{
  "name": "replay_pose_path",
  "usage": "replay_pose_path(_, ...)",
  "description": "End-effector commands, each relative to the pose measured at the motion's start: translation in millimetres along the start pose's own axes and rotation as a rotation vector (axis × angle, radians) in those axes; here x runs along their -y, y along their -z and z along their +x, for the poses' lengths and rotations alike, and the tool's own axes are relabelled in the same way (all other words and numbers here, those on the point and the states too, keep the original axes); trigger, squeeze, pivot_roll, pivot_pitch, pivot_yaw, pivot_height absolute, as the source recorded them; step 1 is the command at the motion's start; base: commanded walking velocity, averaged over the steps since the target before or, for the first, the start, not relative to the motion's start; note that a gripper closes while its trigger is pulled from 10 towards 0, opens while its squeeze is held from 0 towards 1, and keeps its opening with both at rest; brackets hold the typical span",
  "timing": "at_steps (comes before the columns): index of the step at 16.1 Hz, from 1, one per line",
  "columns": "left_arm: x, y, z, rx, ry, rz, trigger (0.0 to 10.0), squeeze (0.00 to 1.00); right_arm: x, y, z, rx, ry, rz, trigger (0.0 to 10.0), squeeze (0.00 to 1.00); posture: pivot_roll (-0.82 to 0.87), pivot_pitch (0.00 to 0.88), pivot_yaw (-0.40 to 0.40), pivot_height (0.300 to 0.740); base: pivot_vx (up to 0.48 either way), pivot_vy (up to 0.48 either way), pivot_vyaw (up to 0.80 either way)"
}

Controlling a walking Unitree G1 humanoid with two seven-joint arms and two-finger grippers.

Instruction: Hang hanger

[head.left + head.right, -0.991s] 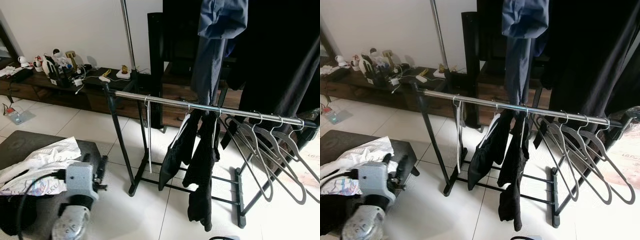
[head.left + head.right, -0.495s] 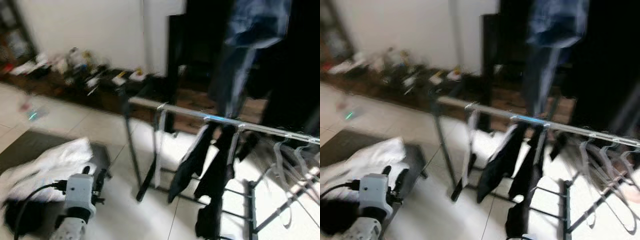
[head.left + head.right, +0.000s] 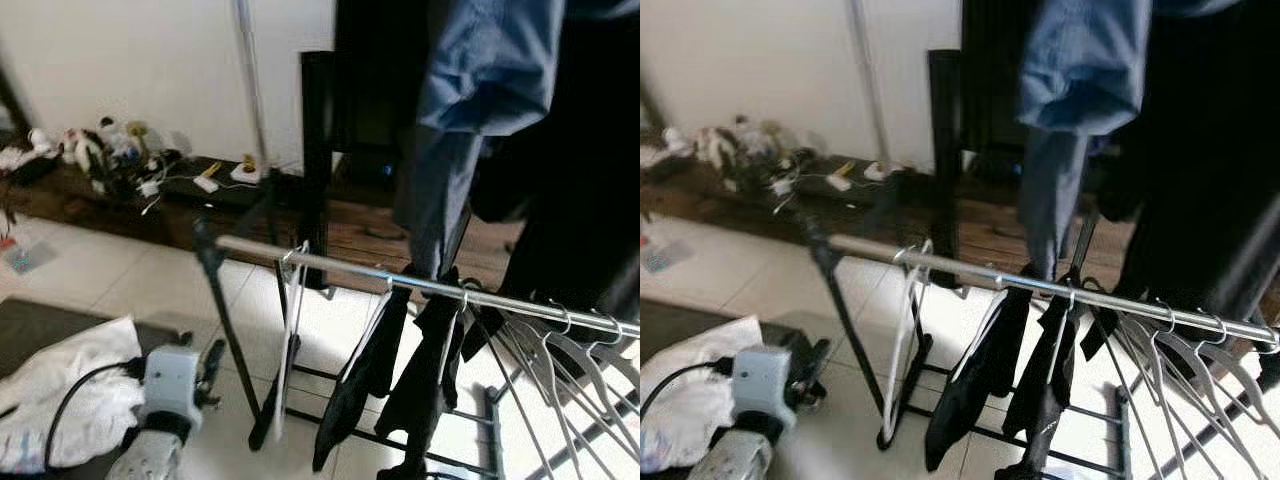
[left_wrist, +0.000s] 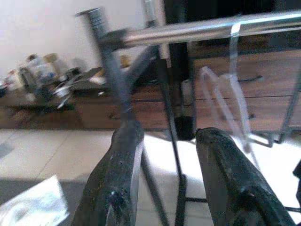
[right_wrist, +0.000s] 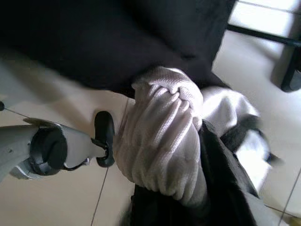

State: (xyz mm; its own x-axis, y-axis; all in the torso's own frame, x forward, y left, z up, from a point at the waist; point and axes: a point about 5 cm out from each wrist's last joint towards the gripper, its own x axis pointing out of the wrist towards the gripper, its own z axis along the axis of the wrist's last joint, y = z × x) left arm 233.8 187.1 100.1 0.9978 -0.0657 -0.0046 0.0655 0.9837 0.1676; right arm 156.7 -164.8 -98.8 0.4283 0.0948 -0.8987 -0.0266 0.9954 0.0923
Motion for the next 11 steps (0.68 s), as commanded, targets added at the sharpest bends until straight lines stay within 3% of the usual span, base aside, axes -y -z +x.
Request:
replay_pose_path(1, 6.7, 2.2, 0.0, -0.022, 0.032, -0.031, 10.0, 0.00, 7.3, 3.2, -1.4, -0.011, 0.018, 0.002, 10.0, 0.00, 0.02, 0.041, -0.018, 0.740, 0.000, 0.000, 0.00)
replay_pose_path(3, 8.2, 11.4, 6.7, -0.103, 0.044, -0.101, 10.0, 0.00, 7.1, 2.9, -1.4, -0.011, 0.016, -0.002, 10.0, 0.00, 0.02, 0.042, -0.019, 0.740, 0.000, 0.000, 0.00)
replay_pose_path(6, 8.2, 21.4, 21.9, -0.163, 0.053, -0.121, 10.0, 0.00, 6.8, 2.5, -1.3, -0.011, 0.015, -0.003, 10.0, 0.00, 0.02, 0.050, -0.021, 0.740, 0.000, 0.000, 0.00)
replay_pose_path(7, 10.2, 22.4, 26.7, -0.186, 0.078, -0.159, 10.0, 1.00, 6.6, 2.5, -1.2, -0.011, 0.014, -0.004, 10.0, 0.00, 0.01, 0.056, -0.023, 0.740, 0.000, 0.000, 0.00)
replay_pose_path(9, 13.1, 32.6, 41.2, -0.297, 0.100, -0.101, 10.0, 1.00, 6.7, 2.0, -1.2, -0.011, 0.014, -0.004, 10.0, 0.00, 0.02, 0.067, -0.027, 0.740, 0.000, 0.000, 0.00)
replay_pose_path(11, 17.3, 27.8, 56.2, -0.298, 0.109, -0.175, 10.0, 1.00, 6.8, 2.3, -1.3, -0.012, 0.012, -0.005, 10.0, 0.00, 0.01, 0.075, -0.031, 0.740, 0.000, 0.000, 0.00)
